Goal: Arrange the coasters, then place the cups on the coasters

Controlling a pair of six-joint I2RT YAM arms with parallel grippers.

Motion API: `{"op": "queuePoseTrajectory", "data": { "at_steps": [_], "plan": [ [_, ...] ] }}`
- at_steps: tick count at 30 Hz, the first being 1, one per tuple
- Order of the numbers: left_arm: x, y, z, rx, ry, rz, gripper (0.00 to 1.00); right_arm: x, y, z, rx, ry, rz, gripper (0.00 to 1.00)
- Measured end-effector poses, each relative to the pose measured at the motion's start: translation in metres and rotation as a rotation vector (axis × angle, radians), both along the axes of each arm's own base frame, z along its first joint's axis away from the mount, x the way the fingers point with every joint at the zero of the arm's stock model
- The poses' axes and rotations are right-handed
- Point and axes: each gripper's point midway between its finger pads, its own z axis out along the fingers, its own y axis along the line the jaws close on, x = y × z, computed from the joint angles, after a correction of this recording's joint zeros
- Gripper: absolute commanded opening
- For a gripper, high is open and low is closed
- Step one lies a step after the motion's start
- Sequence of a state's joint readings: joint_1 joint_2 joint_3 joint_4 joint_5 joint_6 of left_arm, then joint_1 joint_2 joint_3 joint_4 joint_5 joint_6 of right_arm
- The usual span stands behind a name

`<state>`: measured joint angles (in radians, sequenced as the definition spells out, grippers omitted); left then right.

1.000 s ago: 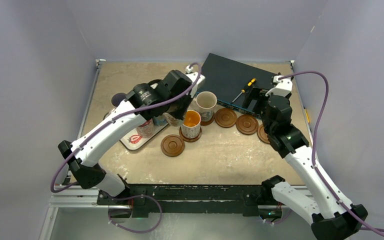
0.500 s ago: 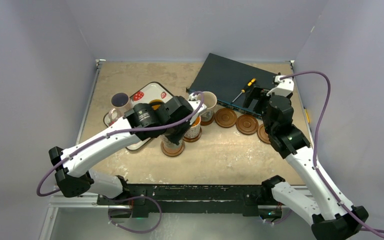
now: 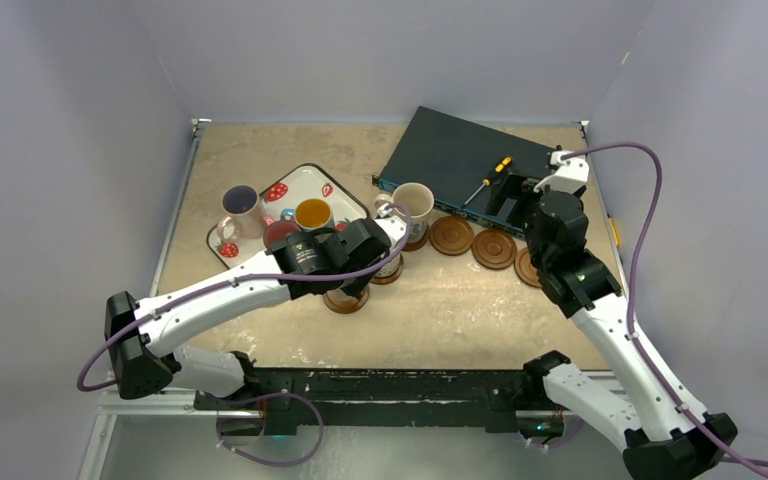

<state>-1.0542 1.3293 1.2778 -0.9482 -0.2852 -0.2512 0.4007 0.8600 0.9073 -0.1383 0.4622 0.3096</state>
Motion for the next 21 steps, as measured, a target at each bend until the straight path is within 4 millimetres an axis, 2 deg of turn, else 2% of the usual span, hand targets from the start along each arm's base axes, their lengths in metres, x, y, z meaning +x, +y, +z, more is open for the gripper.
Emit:
{"op": "queuePoseTrajectory", "data": {
  "at_steps": [6, 12, 21],
  "plan": [
    [0.017, -0.006, -0.007, -0.071, -0.024, 0.088, 0.00, -0.002, -0.001, 0.004, 0.006, -0.012, 0.000, 0.98],
    [0.040, 0.010, -0.020, -0.102, -0.007, 0.213, 0.00, -0.003, -0.001, 0.004, 0.006, -0.013, 0.000, 0.98],
    [0.038, 0.008, -0.034, -0.128, 0.033, 0.239, 0.00, -0.003, -0.001, 0.005, 0.007, -0.015, 0.001, 0.98]
  ]
}}
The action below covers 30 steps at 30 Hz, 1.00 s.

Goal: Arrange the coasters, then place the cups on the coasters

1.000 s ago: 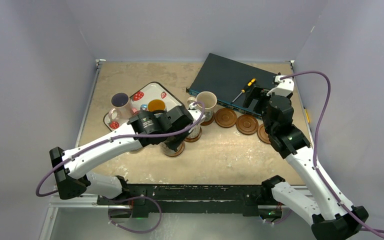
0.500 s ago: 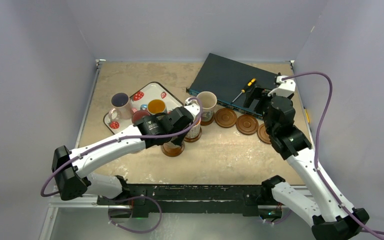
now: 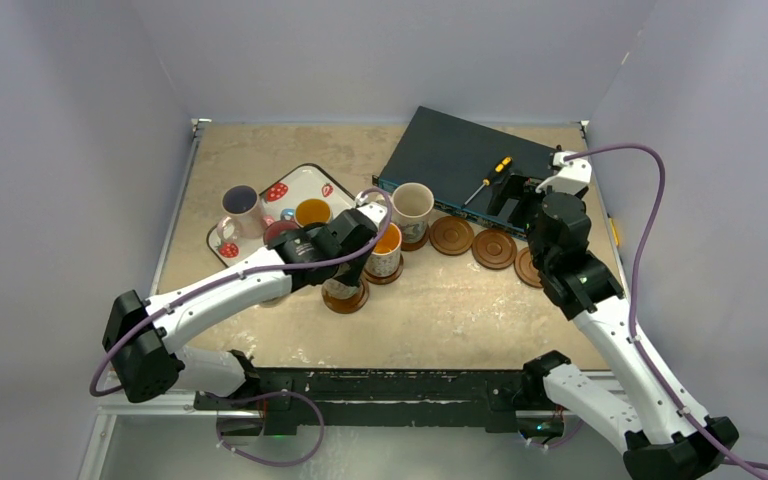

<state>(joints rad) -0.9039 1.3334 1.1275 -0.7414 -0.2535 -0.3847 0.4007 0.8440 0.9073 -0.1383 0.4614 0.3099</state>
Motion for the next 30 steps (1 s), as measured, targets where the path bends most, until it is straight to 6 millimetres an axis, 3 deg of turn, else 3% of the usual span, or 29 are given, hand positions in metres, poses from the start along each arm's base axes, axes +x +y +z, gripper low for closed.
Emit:
{"op": "queuePoseTrajectory", "data": {
  "at_steps": [14, 30],
  "plan": [
    [-0.001, 0.004, -0.025, 0.006, 0.028, 0.021, 0.00, 0.000, 0.000, 0.000, 0.000, 0.000, 0.000, 0.98],
    [0.004, 0.001, -0.035, 0.002, 0.030, 0.033, 0.00, 0.000, 0.000, 0.000, 0.001, -0.001, 0.000, 0.98]
  ]
}}
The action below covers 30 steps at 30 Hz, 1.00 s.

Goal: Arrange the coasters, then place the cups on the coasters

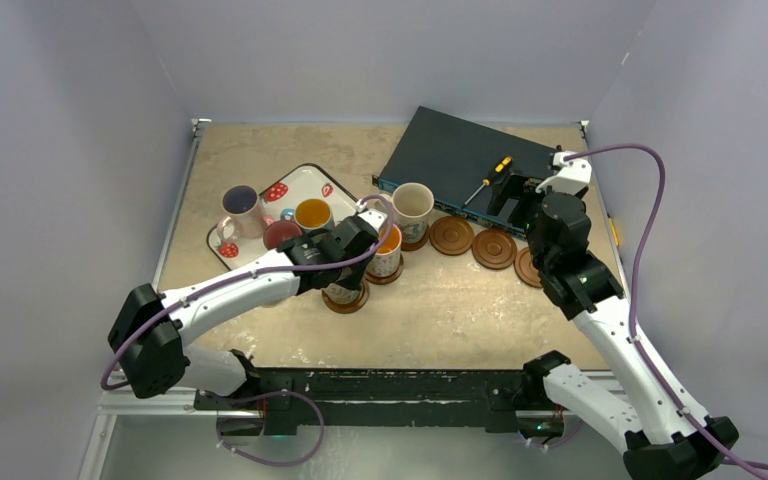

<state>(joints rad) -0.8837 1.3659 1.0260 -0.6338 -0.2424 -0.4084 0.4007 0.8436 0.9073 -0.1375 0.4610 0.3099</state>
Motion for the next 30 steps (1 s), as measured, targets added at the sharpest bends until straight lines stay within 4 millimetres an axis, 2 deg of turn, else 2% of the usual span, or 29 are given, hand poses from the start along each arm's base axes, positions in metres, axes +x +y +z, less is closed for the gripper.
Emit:
{"op": "queuePoseTrajectory", "data": {
  "at_steps": [27, 30],
  "plan": [
    [0.0027, -0.0016, -0.0098, 0.013, 0.000, -0.003, 0.00, 0.0000, 0.0000, -0.0048, -0.004, 0.009, 0.000, 0.98],
    [0.0030, -0.0017, -0.0107, 0.014, 0.001, -0.003, 0.07, 0.0000, 0.0000, -0.0048, -0.004, 0.009, 0.000, 0.98]
  ]
}}
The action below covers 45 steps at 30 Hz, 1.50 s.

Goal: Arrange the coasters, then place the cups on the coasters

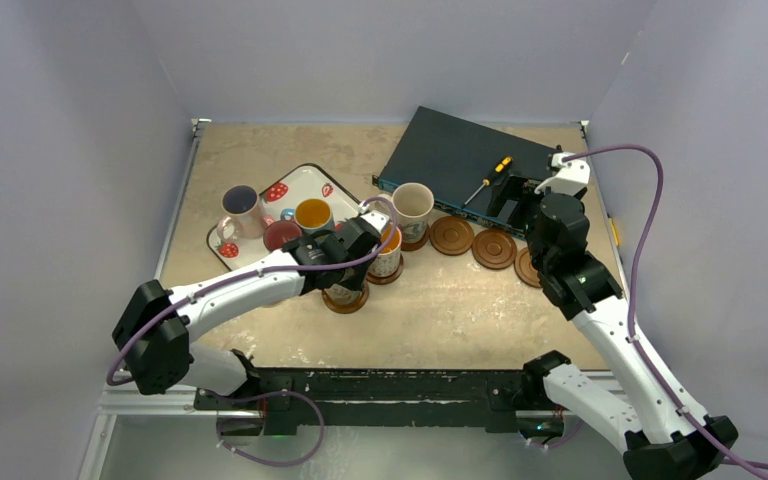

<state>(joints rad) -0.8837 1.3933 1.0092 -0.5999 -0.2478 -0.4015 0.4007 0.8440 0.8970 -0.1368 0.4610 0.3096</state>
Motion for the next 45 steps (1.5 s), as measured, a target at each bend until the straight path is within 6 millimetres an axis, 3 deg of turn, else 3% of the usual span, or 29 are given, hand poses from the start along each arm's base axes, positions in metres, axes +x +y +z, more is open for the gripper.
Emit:
{"op": "queuePoseTrajectory", "data": {
  "at_steps": [8, 16, 19, 26, 32, 34, 37, 41, 45],
  "plan": [
    [0.003, -0.001, -0.003, 0.007, -0.005, 0.006, 0.30, 0.000, 0.000, 0.000, 0.000, 0.000, 0.000, 0.98],
    [0.003, -0.001, 0.005, 0.009, -0.002, 0.008, 0.45, 0.000, 0.000, 0.000, 0.000, 0.000, 0.000, 0.98],
    [0.007, -0.006, 0.018, -0.013, -0.017, 0.010, 0.57, 0.000, 0.000, 0.000, 0.000, 0.000, 0.000, 0.98],
    [0.013, -0.017, 0.064, -0.099, -0.066, 0.004, 0.70, 0.000, 0.000, 0.001, 0.001, -0.002, 0.001, 0.98],
    [0.033, -0.017, 0.107, -0.148, -0.135, 0.021, 0.74, -0.003, 0.004, 0.005, -0.001, -0.016, 0.036, 0.98],
    [0.047, -0.005, 0.114, -0.153, -0.151, 0.061, 0.74, -0.004, 0.007, 0.009, -0.002, -0.028, 0.055, 0.98],
    [0.076, 0.030, 0.118, -0.150, -0.163, 0.166, 0.74, -0.005, 0.012, 0.013, -0.004, -0.044, 0.091, 0.98],
    [0.115, 0.096, 0.119, -0.153, -0.183, 0.375, 0.74, -0.005, 0.018, 0.014, -0.007, -0.049, 0.128, 0.98],
    [0.143, 0.146, 0.125, -0.229, -0.225, 0.565, 0.73, -0.005, 0.022, 0.015, -0.007, -0.051, 0.151, 0.98]
  ]
}}
